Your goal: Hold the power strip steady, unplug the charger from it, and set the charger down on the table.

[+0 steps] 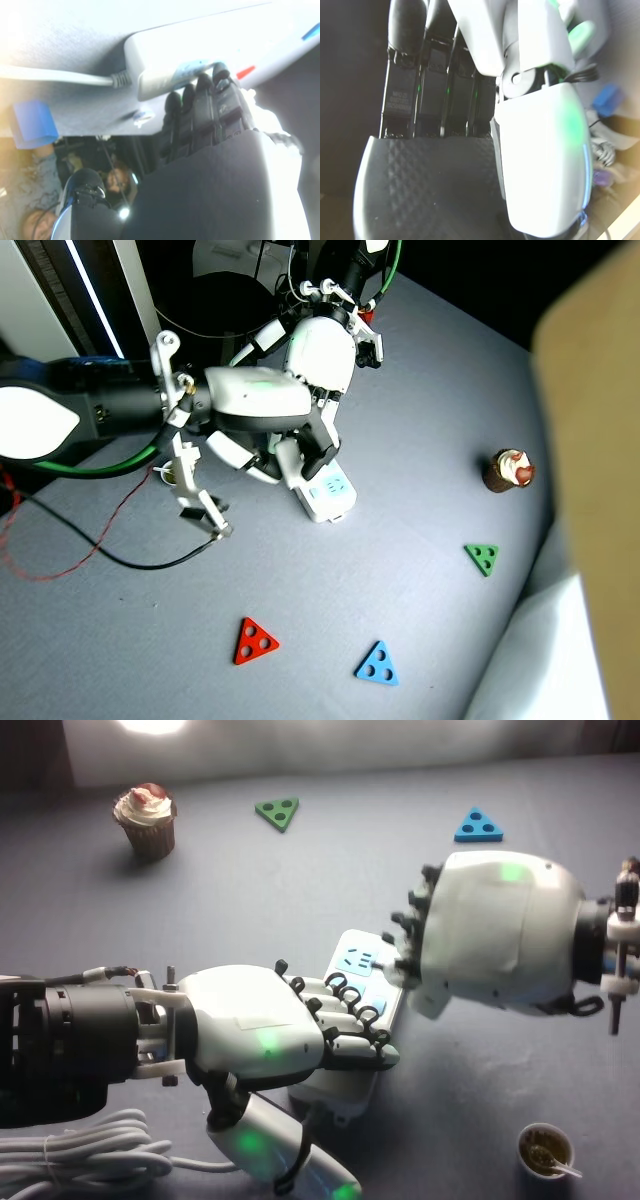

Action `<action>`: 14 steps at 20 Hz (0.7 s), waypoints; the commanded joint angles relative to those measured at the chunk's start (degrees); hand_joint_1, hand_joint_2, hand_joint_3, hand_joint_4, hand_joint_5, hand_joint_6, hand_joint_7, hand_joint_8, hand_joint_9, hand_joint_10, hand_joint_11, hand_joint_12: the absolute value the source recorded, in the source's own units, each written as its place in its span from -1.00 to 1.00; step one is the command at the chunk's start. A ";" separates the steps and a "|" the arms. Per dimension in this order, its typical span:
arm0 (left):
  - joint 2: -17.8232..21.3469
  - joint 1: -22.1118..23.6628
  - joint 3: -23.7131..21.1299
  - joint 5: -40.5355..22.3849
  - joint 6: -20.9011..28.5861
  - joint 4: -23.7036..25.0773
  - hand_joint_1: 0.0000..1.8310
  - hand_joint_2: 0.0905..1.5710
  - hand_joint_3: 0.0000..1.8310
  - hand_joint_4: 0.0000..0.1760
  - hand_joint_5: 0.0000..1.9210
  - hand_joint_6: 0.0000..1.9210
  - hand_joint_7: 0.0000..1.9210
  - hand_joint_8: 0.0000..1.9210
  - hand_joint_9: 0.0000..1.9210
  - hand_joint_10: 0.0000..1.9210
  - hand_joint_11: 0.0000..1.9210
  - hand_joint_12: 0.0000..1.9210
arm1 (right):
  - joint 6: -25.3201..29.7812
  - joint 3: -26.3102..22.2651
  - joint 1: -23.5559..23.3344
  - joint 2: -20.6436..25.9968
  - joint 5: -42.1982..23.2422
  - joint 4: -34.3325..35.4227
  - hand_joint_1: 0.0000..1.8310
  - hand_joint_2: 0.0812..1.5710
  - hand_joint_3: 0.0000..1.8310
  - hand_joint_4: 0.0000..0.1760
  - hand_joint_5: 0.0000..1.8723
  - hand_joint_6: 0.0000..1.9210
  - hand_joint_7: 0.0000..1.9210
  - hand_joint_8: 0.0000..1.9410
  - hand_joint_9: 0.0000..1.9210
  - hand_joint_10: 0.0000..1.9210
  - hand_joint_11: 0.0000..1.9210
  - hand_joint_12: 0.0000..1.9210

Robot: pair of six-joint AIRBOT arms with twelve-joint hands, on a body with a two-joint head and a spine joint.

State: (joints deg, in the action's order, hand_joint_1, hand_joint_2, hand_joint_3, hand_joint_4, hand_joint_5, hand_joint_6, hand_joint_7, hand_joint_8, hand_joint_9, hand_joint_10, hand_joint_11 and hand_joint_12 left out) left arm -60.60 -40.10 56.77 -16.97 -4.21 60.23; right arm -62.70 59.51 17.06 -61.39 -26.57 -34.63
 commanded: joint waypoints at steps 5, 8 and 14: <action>-0.23 0.31 0.26 -1.39 0.46 -0.50 -1.00 0.20 -1.00 -1.00 -0.83 -1.00 -0.79 -1.00 -0.81 -0.99 -0.82 -0.97 | -0.60 -0.03 1.89 0.47 -6.52 0.57 0.42 0.33 -1.00 -1.00 -0.14 -0.57 -0.03 -0.89 -0.01 -0.84 -0.11 -0.50; -0.15 0.51 0.34 -1.39 0.46 -0.49 -1.00 0.20 -1.00 -1.00 -0.83 -1.00 -0.79 -1.00 -0.81 -0.99 -0.82 -0.97 | -0.62 -0.24 3.26 0.47 -6.82 0.57 0.40 0.31 -1.00 -1.00 -0.12 -0.97 -0.15 -1.00 -0.13 -1.00 -0.19 -0.65; -0.16 0.71 0.34 -1.39 0.46 -0.49 -1.00 0.20 -1.00 -1.00 -0.83 -1.00 -0.81 -1.00 -0.82 -1.00 -0.84 -0.98 | -1.31 -0.83 4.71 0.47 -7.67 0.66 0.30 0.28 -1.00 -1.00 -0.21 -1.00 -0.29 -1.00 -0.27 -1.00 -0.31 -0.69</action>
State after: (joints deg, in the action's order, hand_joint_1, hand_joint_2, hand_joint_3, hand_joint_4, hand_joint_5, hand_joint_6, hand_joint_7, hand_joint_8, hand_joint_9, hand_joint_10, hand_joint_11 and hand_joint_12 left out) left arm -60.55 -39.62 57.01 -16.95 -4.08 60.29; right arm -63.55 59.20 22.06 -61.49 -28.01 -34.76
